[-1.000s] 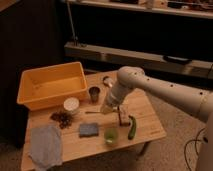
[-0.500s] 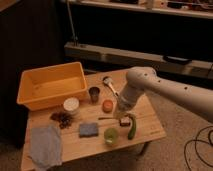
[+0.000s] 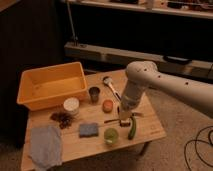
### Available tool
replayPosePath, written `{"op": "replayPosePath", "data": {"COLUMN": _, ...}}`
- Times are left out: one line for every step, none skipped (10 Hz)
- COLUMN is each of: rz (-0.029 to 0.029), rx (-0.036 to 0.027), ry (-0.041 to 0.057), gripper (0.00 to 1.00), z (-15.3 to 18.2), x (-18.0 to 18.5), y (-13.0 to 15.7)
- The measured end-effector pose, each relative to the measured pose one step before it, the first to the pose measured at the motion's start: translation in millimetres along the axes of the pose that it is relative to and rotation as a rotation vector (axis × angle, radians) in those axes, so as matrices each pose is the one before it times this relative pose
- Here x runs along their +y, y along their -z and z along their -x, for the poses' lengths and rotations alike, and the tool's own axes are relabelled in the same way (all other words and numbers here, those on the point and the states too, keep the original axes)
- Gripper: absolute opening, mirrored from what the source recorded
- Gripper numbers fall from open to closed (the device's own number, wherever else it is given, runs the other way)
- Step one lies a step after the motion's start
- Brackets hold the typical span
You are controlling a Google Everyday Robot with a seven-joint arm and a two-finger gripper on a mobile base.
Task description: Place fork in plastic cup
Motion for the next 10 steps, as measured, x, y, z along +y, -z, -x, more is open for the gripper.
{"op": "replayPosePath", "data": {"rz": 0.00912, "rx": 0.00103, "ry": 0.00009, "gripper": 0.0, "z": -1.45, "x": 4.0, "y": 0.71}}
{"op": "replayPosePath", "data": {"rz": 0.00899, "rx": 0.00269, "ry": -0.00173, "gripper": 0.0, "z": -2.8, "x": 5.46, "y": 0.17}}
{"op": "replayPosePath", "data": {"rz": 0.00631, "rx": 0.00347, "ry": 0.0001, "gripper": 0.0, "z": -1.48, "x": 7.57, "y": 1.48}}
{"op": "replayPosePath", "data": {"rz": 0.0052, "rx": 0.005, "ry": 0.00623, "gripper": 0.0, "z": 1.13, "x": 8.22, "y": 1.44}}
{"op": "replayPosePath", "data": {"rz": 0.00651, "rx": 0.00491, "ry": 0.00421, "gripper": 0.0, "z": 1.88, "x": 8.49, "y": 0.08}}
{"op": "replayPosePath", "data": {"rz": 0.00613, "rx": 0.0028, "ry": -0.00115, "gripper": 0.0, "z": 0.64, "x": 6.78, "y": -1.04}}
{"op": "replayPosePath", "data": {"rz": 0.01004, "rx": 0.0046, "ry": -0.00291, "gripper": 0.0, "z": 0.2, "x": 6.78, "y": -4.09}}
{"op": "replayPosePath", "data": {"rz": 0.00665, "rx": 0.00565, "ry": -0.00158, "gripper": 0.0, "z": 1.77, "x": 3.77, "y": -5.12}}
{"op": "replayPosePath", "data": {"rz": 0.00998, "rx": 0.01677, "ry": -0.00999, "gripper": 0.0, "z": 1.86, "x": 2.68, "y": -11.07}}
{"op": "replayPosePath", "data": {"rz": 0.00454, "rx": 0.00654, "ry": -0.0075, "gripper": 0.0, "z": 1.16, "x": -0.83, "y": -6.68}}
